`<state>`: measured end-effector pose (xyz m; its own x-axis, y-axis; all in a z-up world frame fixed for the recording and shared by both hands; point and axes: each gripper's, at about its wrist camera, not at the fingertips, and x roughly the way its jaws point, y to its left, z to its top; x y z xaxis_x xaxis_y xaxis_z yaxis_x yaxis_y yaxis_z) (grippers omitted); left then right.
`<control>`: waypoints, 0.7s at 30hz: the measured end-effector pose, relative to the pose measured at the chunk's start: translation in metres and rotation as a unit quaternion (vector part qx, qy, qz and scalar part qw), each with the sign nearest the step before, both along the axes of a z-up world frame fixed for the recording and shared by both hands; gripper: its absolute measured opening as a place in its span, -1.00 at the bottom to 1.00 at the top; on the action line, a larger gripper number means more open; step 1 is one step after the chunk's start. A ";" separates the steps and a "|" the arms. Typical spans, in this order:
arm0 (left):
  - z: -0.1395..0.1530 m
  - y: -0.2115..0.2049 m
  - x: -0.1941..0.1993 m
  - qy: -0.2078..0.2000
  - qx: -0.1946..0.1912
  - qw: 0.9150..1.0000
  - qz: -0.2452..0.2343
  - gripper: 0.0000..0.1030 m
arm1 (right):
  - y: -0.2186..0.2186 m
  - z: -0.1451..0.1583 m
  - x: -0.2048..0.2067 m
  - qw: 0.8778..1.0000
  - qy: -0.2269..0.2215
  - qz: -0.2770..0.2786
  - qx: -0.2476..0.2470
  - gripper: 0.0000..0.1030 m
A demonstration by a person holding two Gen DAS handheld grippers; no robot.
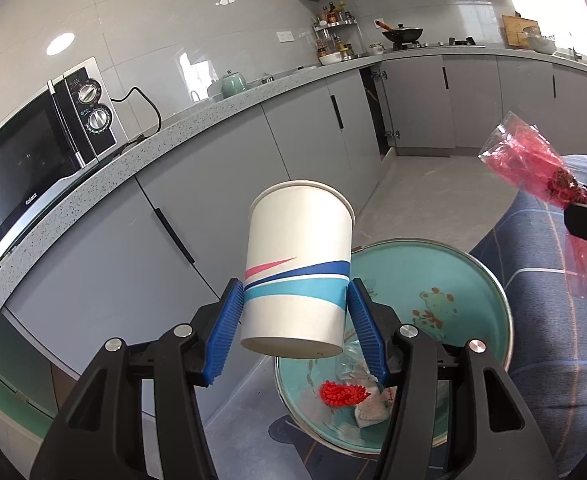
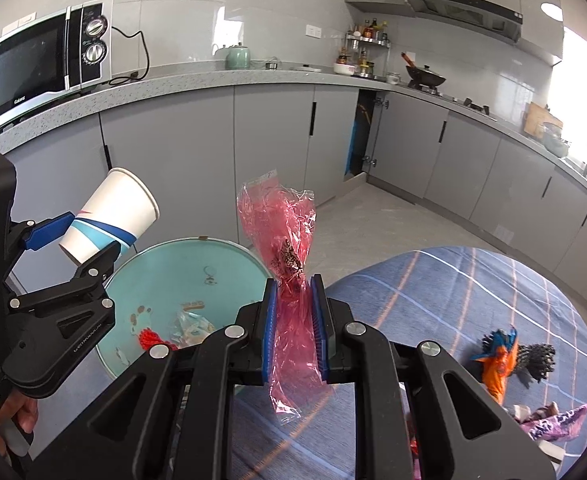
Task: Collect trash
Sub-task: 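Carry the paper cup and pink bag over the teal bin and open both tools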
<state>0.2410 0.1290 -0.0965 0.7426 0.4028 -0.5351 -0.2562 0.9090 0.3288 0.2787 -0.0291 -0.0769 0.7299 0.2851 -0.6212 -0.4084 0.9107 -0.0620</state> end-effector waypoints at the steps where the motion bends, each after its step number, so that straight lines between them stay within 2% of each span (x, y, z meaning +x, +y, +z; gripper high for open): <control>1: -0.001 0.001 0.001 0.002 -0.001 1.000 0.001 0.06 | 0.002 -0.001 0.001 1.000 0.001 0.003 0.000 -0.66; 21: -0.011 0.009 0.007 0.017 -0.015 1.000 -0.002 0.09 | 0.030 -0.022 0.015 0.998 0.022 0.051 0.015 -0.64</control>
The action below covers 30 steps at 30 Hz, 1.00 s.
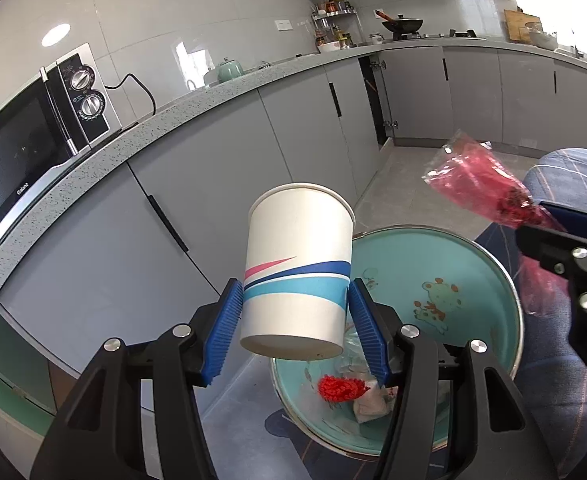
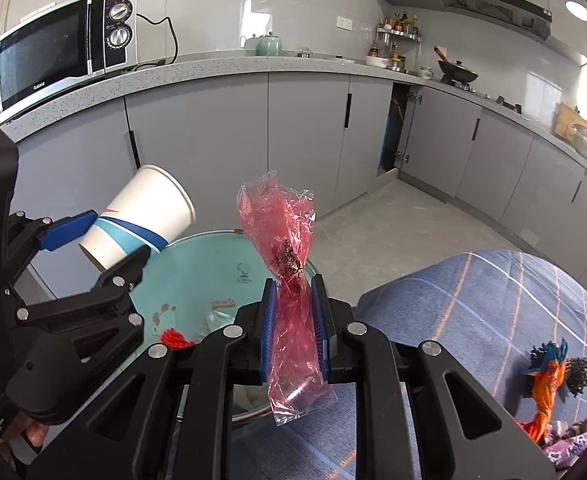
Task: Collect trash
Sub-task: 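Carry the paper cup and pink bag over the teal bin and open both tools, then move both tools back to the table over the trash pile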
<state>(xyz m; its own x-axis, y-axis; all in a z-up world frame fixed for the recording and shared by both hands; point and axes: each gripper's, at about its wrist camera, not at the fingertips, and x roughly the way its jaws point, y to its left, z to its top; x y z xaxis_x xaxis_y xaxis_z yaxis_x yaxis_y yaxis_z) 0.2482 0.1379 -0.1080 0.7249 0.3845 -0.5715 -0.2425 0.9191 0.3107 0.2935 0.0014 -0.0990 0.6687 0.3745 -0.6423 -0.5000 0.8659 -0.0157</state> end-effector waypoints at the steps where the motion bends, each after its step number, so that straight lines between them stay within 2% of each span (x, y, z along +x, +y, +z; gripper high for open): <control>1: -0.001 -0.001 0.000 0.000 0.001 1.000 0.000 0.10 | 0.001 -0.001 0.001 1.000 0.000 0.001 0.002 -0.62; 6: -0.002 -0.004 -0.001 0.000 -0.002 1.000 -0.008 0.21 | -0.002 -0.004 0.004 1.000 0.005 0.001 0.012 -0.52; 9: -0.003 -0.005 -0.001 0.001 -0.001 1.000 -0.007 0.27 | -0.005 -0.005 0.004 1.000 0.008 -0.004 0.017 -0.33; 15: -0.004 -0.004 -0.002 0.001 0.007 1.000 0.002 0.50 | -0.016 -0.003 0.001 1.000 0.007 -0.016 0.022 -0.31; 24: 0.002 -0.012 -0.012 -0.009 0.011 1.000 0.001 0.70 | -0.034 0.005 -0.015 0.999 0.001 -0.037 0.011 -0.18; 30: 0.002 -0.029 -0.022 -0.010 0.010 1.000 -0.013 0.72 | -0.055 0.010 -0.032 0.998 -0.008 -0.057 -0.001 -0.15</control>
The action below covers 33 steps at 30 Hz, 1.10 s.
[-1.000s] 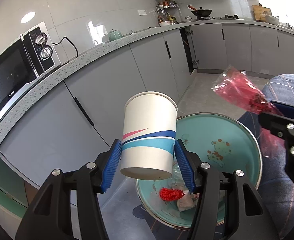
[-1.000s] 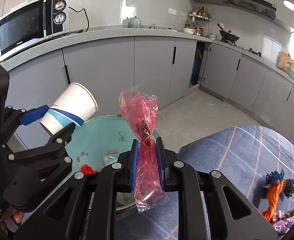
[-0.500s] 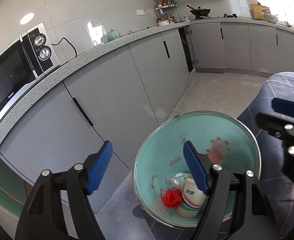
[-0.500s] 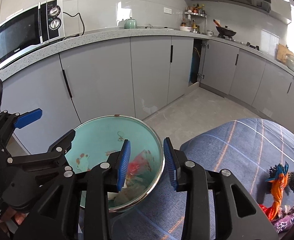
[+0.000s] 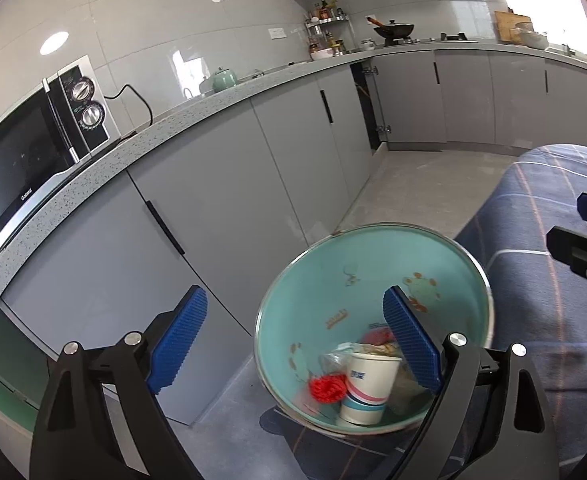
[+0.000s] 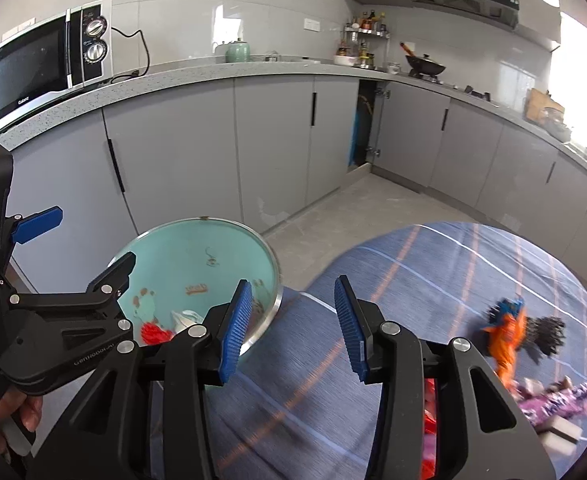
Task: Collect trash
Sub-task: 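Move both tools back to the table over the trash pile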
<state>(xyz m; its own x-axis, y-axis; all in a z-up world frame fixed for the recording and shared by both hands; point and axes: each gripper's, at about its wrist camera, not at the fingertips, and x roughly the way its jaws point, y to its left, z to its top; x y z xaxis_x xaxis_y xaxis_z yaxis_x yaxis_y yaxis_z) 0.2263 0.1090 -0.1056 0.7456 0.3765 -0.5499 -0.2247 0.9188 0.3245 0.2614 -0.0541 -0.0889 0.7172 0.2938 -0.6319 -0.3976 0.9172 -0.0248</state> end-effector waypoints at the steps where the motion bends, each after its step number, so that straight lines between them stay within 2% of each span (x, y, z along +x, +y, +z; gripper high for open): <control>1: 0.000 -0.004 -0.001 0.000 0.000 1.000 -0.004 0.72 | -0.004 0.001 -0.002 1.000 -0.001 -0.004 0.000 -0.13; 13: 0.004 -0.067 -0.012 -0.007 0.003 0.998 -0.065 0.80 | -0.075 0.012 -0.037 0.997 -0.021 -0.070 -0.012 -0.05; 23: -0.002 -0.137 -0.018 0.004 0.000 0.990 -0.142 0.80 | -0.151 0.010 -0.065 0.989 -0.022 -0.144 -0.014 0.00; 33: -0.001 -0.178 -0.027 0.004 -0.003 0.982 -0.191 0.80 | -0.205 -0.007 -0.084 0.979 -0.005 -0.201 -0.017 0.00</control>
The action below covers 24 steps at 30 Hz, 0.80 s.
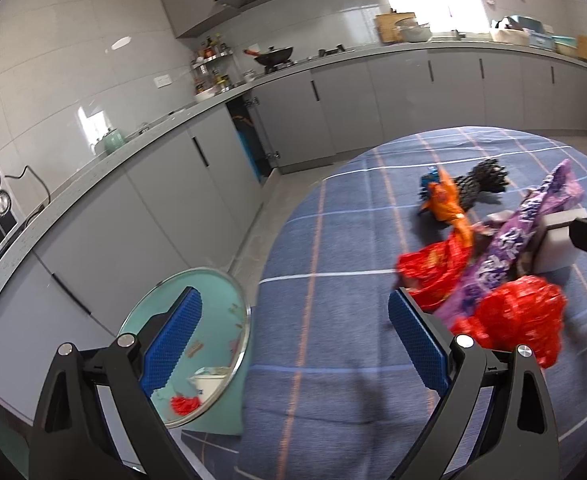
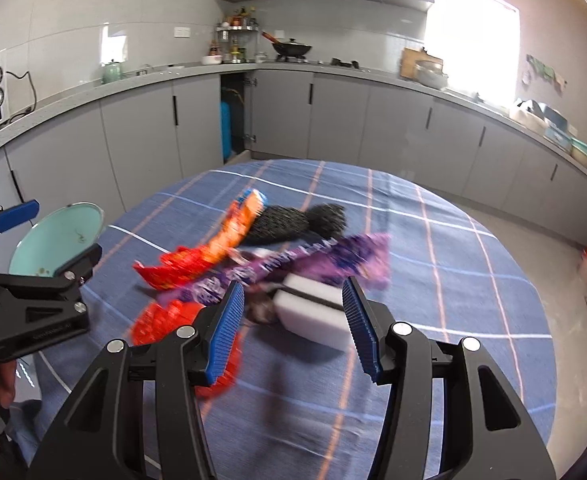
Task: Collect trash
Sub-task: 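Move both tools back to the table over the trash pile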
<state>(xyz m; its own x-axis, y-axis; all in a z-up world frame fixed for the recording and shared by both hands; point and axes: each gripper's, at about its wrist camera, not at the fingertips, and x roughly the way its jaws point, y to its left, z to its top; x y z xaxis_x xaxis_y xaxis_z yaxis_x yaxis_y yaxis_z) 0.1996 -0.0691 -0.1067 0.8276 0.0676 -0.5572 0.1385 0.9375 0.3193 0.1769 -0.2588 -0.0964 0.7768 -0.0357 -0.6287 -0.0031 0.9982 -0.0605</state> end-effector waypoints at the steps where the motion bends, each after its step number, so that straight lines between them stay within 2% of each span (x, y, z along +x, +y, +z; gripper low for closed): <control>1: 0.000 -0.003 -0.001 0.001 -0.001 1.000 -0.004 0.80 | -0.003 -0.001 -0.002 1.000 0.001 -0.004 -0.001 0.00; 10: 0.002 -0.032 -0.015 0.003 -0.018 0.998 -0.053 0.82 | -0.035 -0.014 -0.016 0.999 0.015 -0.047 -0.008 0.02; 15: 0.004 -0.050 -0.025 0.000 -0.032 0.996 -0.079 0.89 | -0.051 -0.016 -0.025 0.997 0.019 -0.071 -0.015 0.03; 24: -0.008 -0.094 -0.046 0.011 -0.011 0.991 -0.131 0.90 | -0.070 -0.016 -0.035 0.995 0.014 -0.097 -0.006 0.05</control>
<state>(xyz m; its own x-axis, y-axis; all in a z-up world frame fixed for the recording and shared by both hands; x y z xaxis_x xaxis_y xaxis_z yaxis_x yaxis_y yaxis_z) 0.1536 -0.1631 -0.1152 0.8027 -0.1601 -0.5745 0.3845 0.8753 0.2933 0.1415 -0.3287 -0.1128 0.7367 -0.1903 -0.6489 0.1869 0.9795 -0.0752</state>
